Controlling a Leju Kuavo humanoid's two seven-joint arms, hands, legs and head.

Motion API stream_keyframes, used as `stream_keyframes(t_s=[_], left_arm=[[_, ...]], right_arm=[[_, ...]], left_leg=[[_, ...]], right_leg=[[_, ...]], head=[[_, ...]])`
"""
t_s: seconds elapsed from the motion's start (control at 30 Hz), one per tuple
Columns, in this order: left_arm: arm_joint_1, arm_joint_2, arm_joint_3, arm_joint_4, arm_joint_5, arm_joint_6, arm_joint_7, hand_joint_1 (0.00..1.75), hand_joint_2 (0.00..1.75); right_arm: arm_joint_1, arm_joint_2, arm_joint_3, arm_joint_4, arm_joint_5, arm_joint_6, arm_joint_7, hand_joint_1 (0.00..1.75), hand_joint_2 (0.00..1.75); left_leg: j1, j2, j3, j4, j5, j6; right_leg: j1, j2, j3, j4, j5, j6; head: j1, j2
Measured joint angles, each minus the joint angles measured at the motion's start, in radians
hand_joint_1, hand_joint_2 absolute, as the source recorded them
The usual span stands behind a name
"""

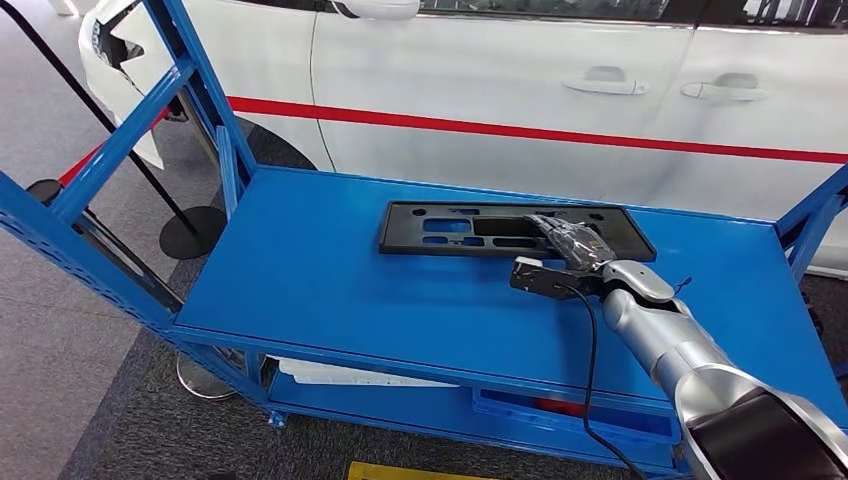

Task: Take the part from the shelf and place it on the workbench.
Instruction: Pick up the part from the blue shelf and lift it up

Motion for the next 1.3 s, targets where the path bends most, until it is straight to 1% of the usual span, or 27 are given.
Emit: stream_keyframes(t_s=[0.37, 0.4, 0.43, 0.47, 0.53, 0.57, 0.6, 0.7, 0.83, 1.03, 1.17, 1.23, 1.3], left_arm=[[-0.001, 0.0, -0.002, 0.0, -0.001, 0.002, -0.001, 0.0, 0.0], [-0.001, 0.0, -0.002, 0.0, -0.001, 0.002, -0.001, 0.0, 0.0], [-0.001, 0.0, -0.002, 0.0, 0.0, 0.002, -0.001, 0.0, 0.0], [-0.001, 0.0, -0.002, 0.0, 0.001, 0.002, -0.002, 0.0, 0.0], [-0.001, 0.0, -0.002, 0.0, 0.005, 0.002, -0.003, 0.0, 0.0], [-0.001, 0.0, -0.002, 0.0, 0.007, 0.002, -0.003, 0.0, 0.0], [-0.001, 0.0, -0.002, 0.0, 0.008, 0.003, -0.004, 0.0, 0.0], [-0.001, 0.0, -0.002, 0.0, 0.009, 0.003, -0.004, 0.0, 0.0], [-0.001, 0.0, -0.002, 0.0, 0.009, 0.003, -0.004, 0.0, 0.0], [-0.001, 0.0, -0.002, 0.0, 0.008, -0.006, -0.013, 0.0, 0.0], [-0.001, 0.0, -0.002, 0.0, 0.007, -0.018, -0.021, 0.0, 0.0], [-0.001, 0.0, -0.002, 0.0, 0.008, -0.016, -0.024, 0.0, 0.0], [-0.001, 0.0, -0.002, 0.0, 0.009, -0.013, -0.026, 0.0, 0.0]], right_arm=[[0.003, 0.001, 0.0, -0.005, -0.005, -0.037, -0.018, 1.75, 1.75], [0.002, 0.001, 0.0, -0.005, -0.004, -0.039, -0.018, 1.72, 1.75], [0.002, 0.001, 0.0, -0.005, -0.003, -0.041, -0.018, 1.54, 1.75], [0.002, 0.002, 0.0, -0.006, -0.002, -0.043, -0.018, 1.2, 1.75], [0.003, 0.004, 0.0, -0.007, -0.001, -0.048, -0.018, 0.36, 1.75], [0.004, 0.005, 0.0, -0.008, -0.001, -0.051, -0.018, 0.1, 1.75], [0.006, 0.006, 0.0, -0.008, -0.001, -0.053, -0.018, 0.01, 1.75], [0.014, 0.008, 0.0, -0.008, -0.003, -0.064, -0.02, 0.0, 1.75], [0.018, 0.009, 0.0, -0.008, -0.008, -0.069, -0.019, 0.0, 0.0], [0.022, 0.009, 0.0, -0.008, -0.014, -0.071, -0.018, 0.0, 0.0], [0.029, 0.01, 0.0, -0.008, -0.013, -0.081, -0.016, 0.0, 1.75], [0.031, 0.01, 0.0, -0.008, -0.014, -0.084, -0.017, 0.0, 1.75], [0.032, 0.01, 0.0, -0.008, -0.014, -0.084, -0.02, 0.86, 1.75]], left_leg=[[0.0, 0.0, 0.0, 0.0, 0.0, 0.0], [0.0, 0.0, 0.0, 0.0, 0.0, 0.0], [0.0, 0.0, 0.0, 0.0, 0.0, 0.0], [0.0, 0.0, 0.0, 0.0, 0.0, 0.0], [0.0, 0.0, 0.0, 0.0, 0.0, 0.0], [0.0, 0.0, 0.0, 0.0, 0.0, 0.0], [0.0, 0.0, 0.0, 0.0, 0.0, 0.0], [0.0, 0.0, 0.0, 0.0, 0.0, 0.0], [0.0, 0.0, 0.0, 0.0, 0.0, 0.0], [0.0, 0.0, 0.0, 0.0, 0.0, 0.0], [0.0, 0.0, 0.0, 0.0, 0.0, 0.0], [0.0, 0.0, 0.0, 0.0, 0.0, 0.0], [0.0, 0.0, 0.0, 0.0, 0.0, 0.0]], right_leg=[[-0.001, 0.0, 0.0, 0.0, 0.0, 0.0], [-0.001, 0.0, 0.0, 0.0, 0.0, 0.0], [-0.001, 0.0, 0.0, 0.0, 0.0, 0.0], [-0.001, 0.0, 0.0, 0.0, 0.0, 0.0], [-0.001, 0.0, 0.001, 0.0, 0.0, 0.0], [-0.001, 0.0, 0.001, 0.0, 0.0, 0.0], [-0.001, 0.0, 0.001, 0.0, 0.0, 0.0], [0.0, 0.0, 0.001, 0.0, 0.0, 0.0], [0.0, 0.0, 0.0, 0.0, 0.0, 0.0], [0.0, 0.0, 0.0, 0.0, 0.0, 0.0], [0.0, 0.0, 0.0, 0.0, 0.0, 0.0], [0.0, 0.0, 0.0, 0.0, 0.0, 0.0], [0.0, 0.0, 0.0, 0.0, 0.0, 0.0]], head=[[0.0, 0.0], [0.0, 0.0], [0.0, 0.0], [0.0, 0.0], [0.0, 0.0], [0.0, 0.0], [0.0, 0.0], [0.0, 0.0], [0.0, 0.0], [0.0, 0.0], [0.0, 0.0], [0.0, 0.0], [0.0, 0.0]])
